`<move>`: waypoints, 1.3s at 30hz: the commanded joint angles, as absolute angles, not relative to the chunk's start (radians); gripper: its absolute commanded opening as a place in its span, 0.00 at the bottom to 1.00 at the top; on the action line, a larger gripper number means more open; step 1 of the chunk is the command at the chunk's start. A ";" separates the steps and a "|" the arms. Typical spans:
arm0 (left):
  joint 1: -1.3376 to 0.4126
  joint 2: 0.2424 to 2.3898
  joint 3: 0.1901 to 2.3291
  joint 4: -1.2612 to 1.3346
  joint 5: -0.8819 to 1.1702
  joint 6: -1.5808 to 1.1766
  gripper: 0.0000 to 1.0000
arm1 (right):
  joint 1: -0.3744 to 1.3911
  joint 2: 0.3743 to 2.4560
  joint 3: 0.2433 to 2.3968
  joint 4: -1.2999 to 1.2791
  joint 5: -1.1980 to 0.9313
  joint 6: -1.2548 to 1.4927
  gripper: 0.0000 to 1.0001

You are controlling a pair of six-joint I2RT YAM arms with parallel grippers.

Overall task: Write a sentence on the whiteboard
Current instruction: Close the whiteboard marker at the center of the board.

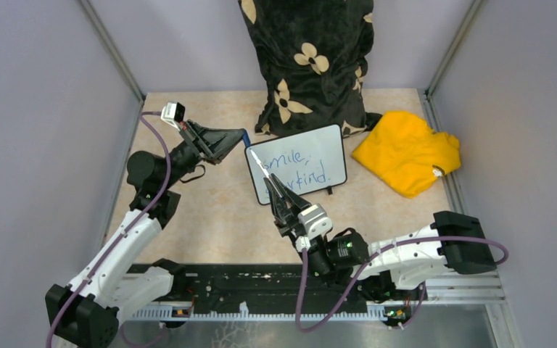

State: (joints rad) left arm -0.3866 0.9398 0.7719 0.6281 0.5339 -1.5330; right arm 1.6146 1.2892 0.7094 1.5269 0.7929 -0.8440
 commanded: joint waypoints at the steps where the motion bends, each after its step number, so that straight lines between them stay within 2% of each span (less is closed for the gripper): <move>1: -0.395 0.925 0.802 0.659 0.554 -1.515 0.00 | 1.626 1.274 0.751 1.597 0.796 -0.842 0.00; 39: -0.408 0.911 0.773 0.623 0.527 -1.458 0.00 | 1.626 1.268 0.743 1.615 0.808 -0.845 0.00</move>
State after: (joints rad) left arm -0.4000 0.9279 0.7719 0.6178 0.5304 -1.4689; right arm 1.6184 1.2892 0.7094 1.5299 0.8028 -0.8448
